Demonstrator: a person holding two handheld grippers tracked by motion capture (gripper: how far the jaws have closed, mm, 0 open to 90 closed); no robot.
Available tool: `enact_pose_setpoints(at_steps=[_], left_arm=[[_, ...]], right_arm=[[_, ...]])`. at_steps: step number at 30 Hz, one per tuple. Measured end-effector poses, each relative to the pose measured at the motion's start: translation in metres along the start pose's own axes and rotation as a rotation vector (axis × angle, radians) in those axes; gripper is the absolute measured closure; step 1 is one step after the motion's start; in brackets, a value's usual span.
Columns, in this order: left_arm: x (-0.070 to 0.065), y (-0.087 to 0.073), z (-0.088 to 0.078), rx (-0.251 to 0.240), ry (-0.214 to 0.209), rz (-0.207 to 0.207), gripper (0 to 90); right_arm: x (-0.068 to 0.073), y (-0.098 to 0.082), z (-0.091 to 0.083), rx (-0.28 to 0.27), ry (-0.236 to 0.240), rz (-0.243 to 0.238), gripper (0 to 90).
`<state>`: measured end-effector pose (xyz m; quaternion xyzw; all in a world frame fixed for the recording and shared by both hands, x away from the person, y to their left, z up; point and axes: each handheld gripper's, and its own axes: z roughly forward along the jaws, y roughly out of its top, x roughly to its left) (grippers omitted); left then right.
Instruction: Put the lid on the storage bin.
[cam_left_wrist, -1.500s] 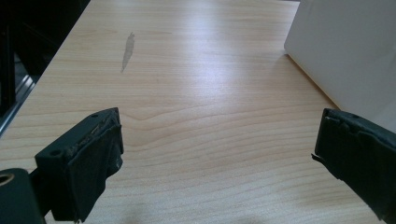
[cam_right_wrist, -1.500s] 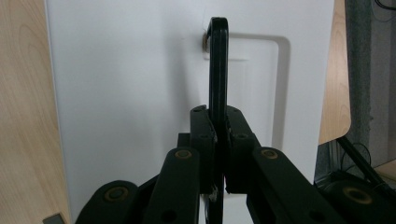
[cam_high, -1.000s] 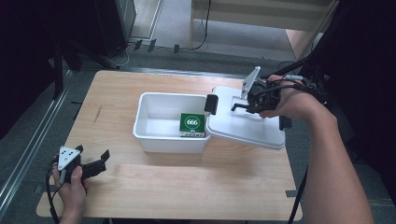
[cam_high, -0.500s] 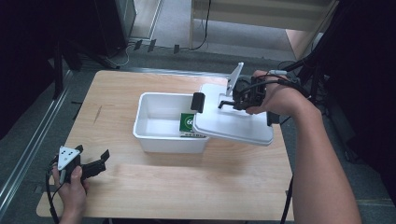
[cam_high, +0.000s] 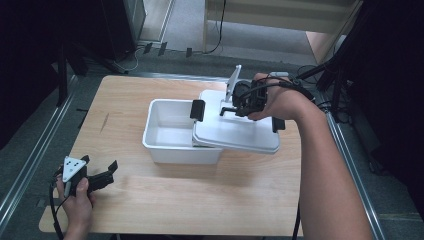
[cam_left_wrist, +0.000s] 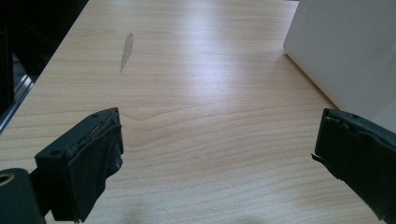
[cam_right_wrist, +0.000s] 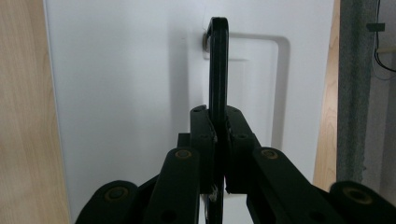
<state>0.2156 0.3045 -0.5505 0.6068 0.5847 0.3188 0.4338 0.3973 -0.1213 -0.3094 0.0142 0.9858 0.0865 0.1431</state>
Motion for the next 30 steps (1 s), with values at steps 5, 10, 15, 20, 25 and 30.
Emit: enact_pose_setpoints(at_steps=[5,10,15,20,25,30], left_arm=[[0.0,0.0,0.0,0.001,0.0,0.003,1.8],[0.0,0.0,0.0,0.001,0.0,0.005,1.8],[0.0,0.0,0.0,0.001,-0.001,0.005,1.7],[0.0,0.0,0.0,0.002,-0.001,0.003,1.8],[0.0,0.0,0.001,0.001,-0.001,0.003,1.8],[0.0,0.0,0.0,0.002,-0.003,0.001,1.8]], right_arm=[[0.0,0.011,0.002,-0.005,0.003,-0.016,85.0],[0.001,0.021,0.005,-0.01,0.011,-0.026,85.0],[0.002,0.032,0.009,-0.008,0.018,-0.037,85.0],[0.001,0.043,0.012,-0.018,0.024,-0.055,85.0],[0.003,0.052,0.015,-0.015,0.032,-0.057,85.0],[0.003,0.06,0.017,-0.014,0.04,-0.047,85.0]])
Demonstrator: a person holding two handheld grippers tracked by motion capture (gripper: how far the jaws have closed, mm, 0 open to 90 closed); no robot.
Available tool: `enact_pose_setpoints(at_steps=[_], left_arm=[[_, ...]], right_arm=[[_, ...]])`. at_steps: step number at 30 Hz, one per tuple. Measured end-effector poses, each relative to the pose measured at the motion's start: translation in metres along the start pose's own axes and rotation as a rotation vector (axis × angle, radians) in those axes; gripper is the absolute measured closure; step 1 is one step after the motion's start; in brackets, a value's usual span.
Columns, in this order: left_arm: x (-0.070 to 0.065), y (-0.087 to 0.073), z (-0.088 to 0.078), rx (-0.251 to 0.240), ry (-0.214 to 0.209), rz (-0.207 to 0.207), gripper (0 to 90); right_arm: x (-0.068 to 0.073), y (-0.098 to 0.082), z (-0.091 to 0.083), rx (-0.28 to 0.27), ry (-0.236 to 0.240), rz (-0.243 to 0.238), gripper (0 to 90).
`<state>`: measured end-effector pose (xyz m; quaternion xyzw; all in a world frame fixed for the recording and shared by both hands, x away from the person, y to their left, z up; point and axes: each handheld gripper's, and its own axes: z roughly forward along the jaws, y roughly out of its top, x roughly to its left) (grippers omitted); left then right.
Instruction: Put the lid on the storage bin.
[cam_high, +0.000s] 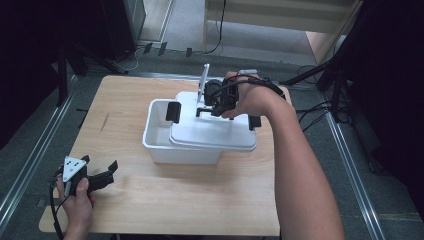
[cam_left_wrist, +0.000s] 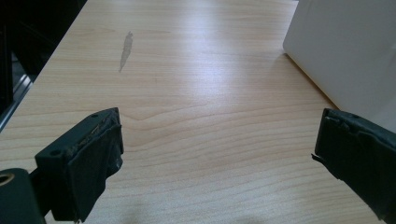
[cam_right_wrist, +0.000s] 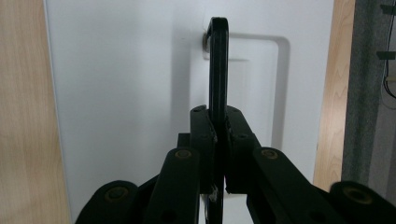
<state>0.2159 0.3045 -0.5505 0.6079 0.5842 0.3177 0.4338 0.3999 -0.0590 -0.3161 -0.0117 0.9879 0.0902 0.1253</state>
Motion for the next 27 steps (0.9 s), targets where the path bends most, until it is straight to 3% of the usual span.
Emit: enact_pose_setpoints(at_steps=[1,6,8,11,27], left_arm=[[0.0,0.0,0.0,0.0,0.0,0.0,1.8],[0.0,0.0,0.0,0.0,-0.001,-0.001,1.8],[0.0,0.0,0.0,0.0,-0.001,-0.001,1.8],[0.0,0.0,0.0,0.0,-0.002,-0.002,1.7],[0.001,0.0,0.0,-0.002,-0.006,-0.006,1.8]], right_arm=[[-0.001,0.001,0.001,-0.014,0.003,-0.017,85.0],[-0.001,0.01,0.004,-0.013,0.009,-0.006,85.0],[-0.003,0.014,0.006,-0.025,0.007,-0.028,85.0],[-0.002,0.021,0.007,-0.017,0.009,-0.016,85.0],[-0.002,0.053,0.018,-0.012,0.033,-0.045,85.0]])
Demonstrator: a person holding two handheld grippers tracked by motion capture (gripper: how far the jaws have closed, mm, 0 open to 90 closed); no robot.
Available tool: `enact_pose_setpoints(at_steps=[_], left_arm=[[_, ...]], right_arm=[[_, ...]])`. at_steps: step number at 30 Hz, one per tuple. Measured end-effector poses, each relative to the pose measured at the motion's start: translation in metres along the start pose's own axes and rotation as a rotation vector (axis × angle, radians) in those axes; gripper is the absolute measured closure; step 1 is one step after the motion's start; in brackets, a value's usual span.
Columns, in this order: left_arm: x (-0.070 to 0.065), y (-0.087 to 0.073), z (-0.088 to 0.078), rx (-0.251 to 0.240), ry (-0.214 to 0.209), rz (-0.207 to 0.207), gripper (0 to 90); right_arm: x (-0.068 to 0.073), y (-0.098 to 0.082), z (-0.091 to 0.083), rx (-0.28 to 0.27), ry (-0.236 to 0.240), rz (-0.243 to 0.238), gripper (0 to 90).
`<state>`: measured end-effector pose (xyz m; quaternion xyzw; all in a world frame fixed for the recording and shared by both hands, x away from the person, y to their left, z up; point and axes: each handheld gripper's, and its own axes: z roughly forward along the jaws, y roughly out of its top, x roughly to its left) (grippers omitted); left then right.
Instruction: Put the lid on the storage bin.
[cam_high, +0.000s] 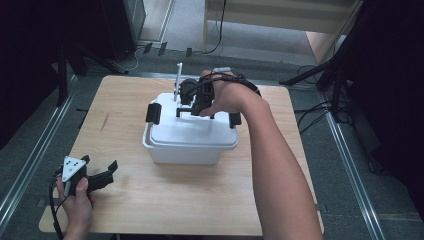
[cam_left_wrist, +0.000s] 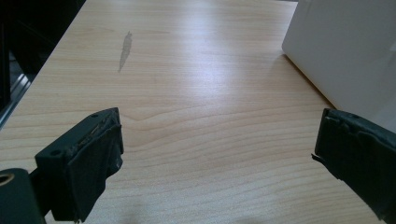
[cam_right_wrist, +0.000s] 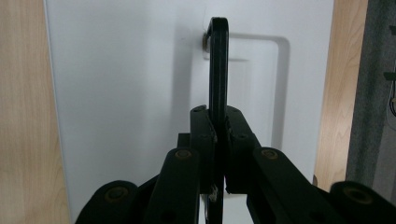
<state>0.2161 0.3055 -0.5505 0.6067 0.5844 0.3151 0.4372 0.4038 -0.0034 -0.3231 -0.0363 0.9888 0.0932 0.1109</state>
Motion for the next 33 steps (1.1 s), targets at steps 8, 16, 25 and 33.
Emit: enact_pose_setpoints(at_steps=[8,16,25,33], left_arm=[[0.0,0.0,0.0,-0.001,-0.001,-0.002,1.8],[0.0,0.0,0.0,-0.002,-0.003,-0.005,1.7],[0.001,0.0,0.0,-0.003,-0.004,-0.006,1.7],[0.001,0.0,0.0,-0.006,-0.006,-0.008,1.7]], right_arm=[[-0.001,0.011,0.005,-0.002,0.009,0.002,85.0],[-0.002,0.02,0.01,0.008,0.011,0.004,85.0],[-0.004,0.026,0.019,0.026,0.022,0.009,85.0],[-0.005,0.029,0.026,0.034,0.024,-0.001,85.0]])
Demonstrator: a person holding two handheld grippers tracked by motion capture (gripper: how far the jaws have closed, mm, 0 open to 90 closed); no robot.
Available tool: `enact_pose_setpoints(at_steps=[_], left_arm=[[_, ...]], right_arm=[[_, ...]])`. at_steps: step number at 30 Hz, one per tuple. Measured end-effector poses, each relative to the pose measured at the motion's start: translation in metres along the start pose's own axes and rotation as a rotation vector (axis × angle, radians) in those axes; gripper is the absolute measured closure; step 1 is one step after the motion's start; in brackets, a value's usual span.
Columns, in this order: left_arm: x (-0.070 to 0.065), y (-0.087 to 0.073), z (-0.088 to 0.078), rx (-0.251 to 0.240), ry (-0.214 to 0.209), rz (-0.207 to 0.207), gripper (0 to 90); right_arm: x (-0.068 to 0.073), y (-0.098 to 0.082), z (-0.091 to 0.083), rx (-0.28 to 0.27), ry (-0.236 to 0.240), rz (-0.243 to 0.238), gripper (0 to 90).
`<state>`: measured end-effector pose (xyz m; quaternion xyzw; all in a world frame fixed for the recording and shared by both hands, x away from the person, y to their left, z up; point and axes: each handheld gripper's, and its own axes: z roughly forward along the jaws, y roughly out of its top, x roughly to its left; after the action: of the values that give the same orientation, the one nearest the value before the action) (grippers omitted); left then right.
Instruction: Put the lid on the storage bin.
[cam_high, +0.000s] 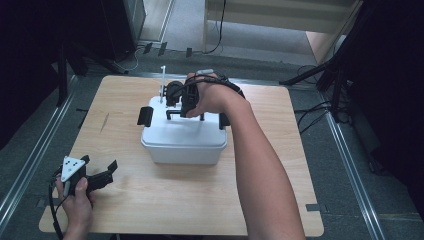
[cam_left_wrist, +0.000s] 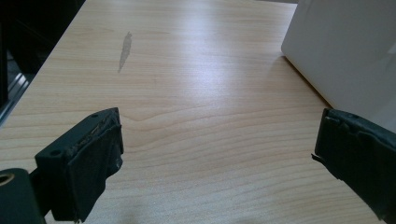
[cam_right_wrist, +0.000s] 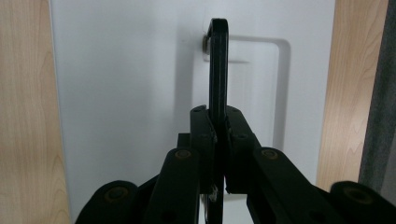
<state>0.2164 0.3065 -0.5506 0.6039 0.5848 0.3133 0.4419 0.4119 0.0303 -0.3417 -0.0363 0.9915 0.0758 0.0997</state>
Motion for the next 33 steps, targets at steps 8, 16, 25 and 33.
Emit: enact_pose_setpoints(at_steps=[8,16,25,33], left_arm=[[0.0,0.0,0.0,0.003,0.001,0.002,1.8],[-0.001,0.0,0.0,0.002,0.001,0.002,1.7],[0.0,0.0,0.0,0.001,0.001,0.002,1.8],[-0.001,0.0,0.0,0.001,0.001,0.004,1.8]], right_arm=[[0.001,-0.002,0.002,-0.006,-0.001,0.009,85.0],[0.003,-0.003,0.003,-0.009,-0.006,0.013,84.8],[0.008,-0.002,-0.002,-0.02,0.02,0.023,50.4],[0.017,-0.006,-0.006,0.009,0.033,0.034,0.0]])
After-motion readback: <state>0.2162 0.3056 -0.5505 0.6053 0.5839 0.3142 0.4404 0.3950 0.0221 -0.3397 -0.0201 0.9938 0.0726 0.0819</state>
